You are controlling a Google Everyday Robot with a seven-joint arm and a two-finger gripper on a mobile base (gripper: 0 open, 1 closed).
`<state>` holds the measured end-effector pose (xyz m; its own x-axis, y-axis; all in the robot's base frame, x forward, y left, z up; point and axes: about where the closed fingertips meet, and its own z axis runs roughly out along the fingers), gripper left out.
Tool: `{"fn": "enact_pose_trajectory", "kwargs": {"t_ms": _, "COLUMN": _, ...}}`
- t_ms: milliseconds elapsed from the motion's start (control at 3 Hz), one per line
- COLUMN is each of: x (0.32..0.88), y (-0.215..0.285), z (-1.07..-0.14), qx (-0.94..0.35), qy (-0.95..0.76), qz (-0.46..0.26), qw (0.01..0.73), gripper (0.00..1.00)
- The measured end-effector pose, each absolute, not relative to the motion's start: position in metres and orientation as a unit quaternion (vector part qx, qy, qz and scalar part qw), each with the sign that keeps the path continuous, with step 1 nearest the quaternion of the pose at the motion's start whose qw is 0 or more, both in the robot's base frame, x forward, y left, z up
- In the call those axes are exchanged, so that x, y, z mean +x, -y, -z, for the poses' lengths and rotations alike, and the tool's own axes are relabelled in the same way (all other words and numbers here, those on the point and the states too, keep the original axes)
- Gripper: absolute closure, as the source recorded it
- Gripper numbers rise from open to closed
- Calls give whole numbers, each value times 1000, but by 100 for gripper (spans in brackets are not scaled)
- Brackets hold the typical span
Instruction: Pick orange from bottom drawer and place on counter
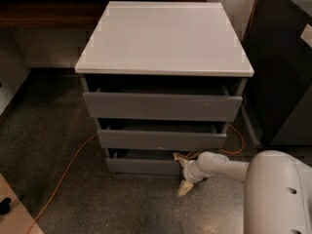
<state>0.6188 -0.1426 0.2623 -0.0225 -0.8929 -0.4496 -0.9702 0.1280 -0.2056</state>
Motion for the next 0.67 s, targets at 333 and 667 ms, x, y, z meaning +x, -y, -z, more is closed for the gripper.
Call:
{"fn": "enact_pose_trajectory", "kwargs": {"t_ms": 333, "x": 642, "y": 150, "z": -241, "qx": -656, "qy": -707, "qz": -71, "qw": 252, "gripper": 0}}
{"fn": "enact_pose_trajectory", "kwargs": {"t_ms": 667, "x": 665, "y": 156, "z": -222, "qx": -657, "qy": -704, "qz": -61, "qw": 261, "gripper": 0}}
